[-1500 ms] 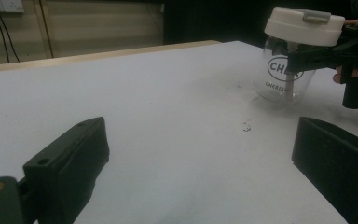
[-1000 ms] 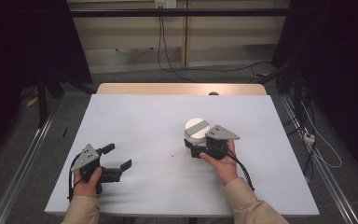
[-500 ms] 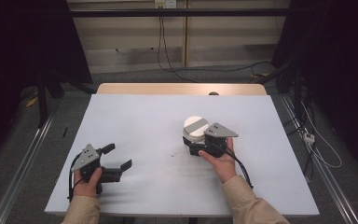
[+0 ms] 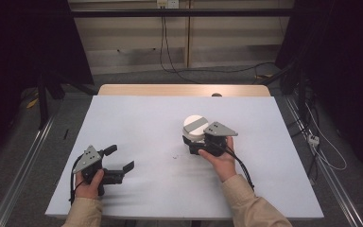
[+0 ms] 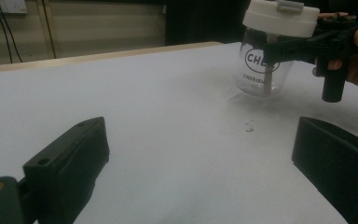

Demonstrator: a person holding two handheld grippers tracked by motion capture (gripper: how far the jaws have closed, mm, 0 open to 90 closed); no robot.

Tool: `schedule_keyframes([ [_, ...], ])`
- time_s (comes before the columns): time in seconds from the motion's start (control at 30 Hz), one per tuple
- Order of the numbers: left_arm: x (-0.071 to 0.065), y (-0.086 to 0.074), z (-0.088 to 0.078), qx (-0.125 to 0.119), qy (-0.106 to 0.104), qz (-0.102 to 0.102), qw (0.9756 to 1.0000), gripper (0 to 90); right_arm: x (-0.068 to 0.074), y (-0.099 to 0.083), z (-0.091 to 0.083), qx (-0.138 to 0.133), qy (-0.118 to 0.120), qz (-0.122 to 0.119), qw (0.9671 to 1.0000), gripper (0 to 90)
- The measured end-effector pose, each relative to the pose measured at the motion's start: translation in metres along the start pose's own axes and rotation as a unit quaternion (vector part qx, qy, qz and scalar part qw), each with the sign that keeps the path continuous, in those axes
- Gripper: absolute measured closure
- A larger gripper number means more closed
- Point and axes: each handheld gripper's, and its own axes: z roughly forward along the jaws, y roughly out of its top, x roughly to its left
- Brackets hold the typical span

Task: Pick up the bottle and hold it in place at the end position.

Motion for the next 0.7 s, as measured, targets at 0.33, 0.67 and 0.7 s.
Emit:
schedule_keyframes([
  [0.33,-0.001,-0.001,0.000,0.002,0.002,-0.002,1.0000,3.6,0.001,0.004,0.010,0.001,0.000,-0.002,1.0000,18.6],
  [0.67,0.000,-0.001,-0.001,0.001,0.000,-0.001,1.0000,3.6,0.001,0.004,0.020,0.005,0.002,0.000,1.0000,18.6],
  [0.7,0.000,-0.001,-0.001,0.001,0.000,-0.002,1.0000,3.6,0.001,0.003,0.021,0.005,0.002,0.000,1.0000,18.6],
])
